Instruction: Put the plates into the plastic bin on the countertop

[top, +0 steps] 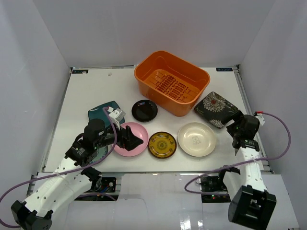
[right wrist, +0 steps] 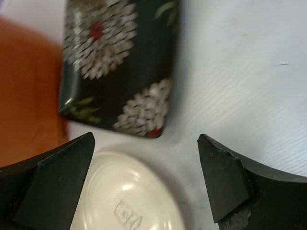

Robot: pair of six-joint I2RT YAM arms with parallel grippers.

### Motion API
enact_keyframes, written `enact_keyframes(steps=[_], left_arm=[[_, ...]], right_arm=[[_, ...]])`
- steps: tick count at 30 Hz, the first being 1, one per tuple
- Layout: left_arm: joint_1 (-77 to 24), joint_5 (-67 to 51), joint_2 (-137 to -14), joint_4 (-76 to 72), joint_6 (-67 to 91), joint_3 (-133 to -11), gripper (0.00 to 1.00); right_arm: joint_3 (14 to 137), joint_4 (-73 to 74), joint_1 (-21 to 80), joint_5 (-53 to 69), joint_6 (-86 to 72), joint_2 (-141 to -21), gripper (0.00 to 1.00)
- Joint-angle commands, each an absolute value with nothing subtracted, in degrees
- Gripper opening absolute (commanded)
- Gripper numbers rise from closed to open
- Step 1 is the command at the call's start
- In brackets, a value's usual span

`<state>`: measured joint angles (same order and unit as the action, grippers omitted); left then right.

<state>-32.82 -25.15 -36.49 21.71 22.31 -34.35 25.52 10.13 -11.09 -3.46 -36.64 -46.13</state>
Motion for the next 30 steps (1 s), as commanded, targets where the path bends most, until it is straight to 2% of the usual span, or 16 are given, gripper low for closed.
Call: enact_keyframes(steps=[1, 3, 8, 12, 15, 16, 17, 18, 19, 20, 22, 23, 24, 27, 30], left_arm=[[-33.75, -21.71, -35.24, 23.12, 21.71, -36.74, 0.98], [-33.92, -21.71, -35.07, 23.12, 21.97, -36.56, 0.98], [-34.10, -20.22, -34.98, 23.38, 21.53, -36.74, 0.98], [-34.10, -17.77, -34.89, 23.55, 22.06, -36.56, 0.98], [-34.01, -12.68, -36.21, 24.52, 23.29, -36.83, 0.98], [-33.93, -11.87, -37.17, 25.04, 23.73, -36.91, 0.98], [-33.75, -11.17, -37.61, 25.31, 23.90, -37.00, 0.98], [-33.66, -9.25, -38.23, 25.40, 23.99, -37.09, 0.98], [-33.58, -7.75, -38.84, 25.84, 24.17, -37.26, 0.98], [-33.49, -6.08, -40.33, 26.27, 24.78, -37.53, 0.98], [-33.22, -2.13, -42.00, 26.98, 25.57, -38.41, 0.98], [-32.53, -1.94, -43.58, 26.90, 26.01, -38.67, 0.98], [-32.00, -2.46, -44.46, 26.46, 27.15, -39.11, 0.97], [-31.11, -11.22, -50.50, 21.64, 30.92, -43.13, 0.95], [-31.11, -13.89, -57.01, 14.70, 34.18, -47.70, 0.92]], right_arm=[[21.63, 0.89, -20.61, -1.69, -39.46, -49.82, 0.94], [19.18, -6.83, -23.89, 5.17, -42.08, -55.24, 0.93], [18.46, -25.45, -24.35, 19.73, -47.36, -72.83, 0.80], [19.51, -44.07, -24.35, 25.48, -54.13, -89.68, 0.75], [21.18, -49.21, -24.26, 26.63, -57.65, -96.48, 0.61], [21.96, -50.61, -24.26, 26.28, -58.27, -97.29, 0.46], [22.32, -50.62, -24.26, 26.37, -58.36, -97.99, 0.36], [22.67, -50.36, -24.34, 26.37, -58.45, -97.65, 0.26], [22.68, -49.67, -24.35, 25.85, -58.53, -96.86, 0.10], [22.15, -49.22, -24.52, 25.14, -58.62, -93.38, 0.08], [23.11, -43.63, -24.61, 21.21, -56.62, -87.66, 0.08], [25.29, -33.67, -24.61, 19.27, -52.69, -80.41, 0.08], [26.10, -29.75, -24.26, 16.90, -50.99, -76.24, 0.08], [28.90, -18.92, -24.17, 9.07, -46.60, -61.82, 0.08], [31.36, -15.74, -24.17, 8.26, -46.41, -51.35, 0.08]])
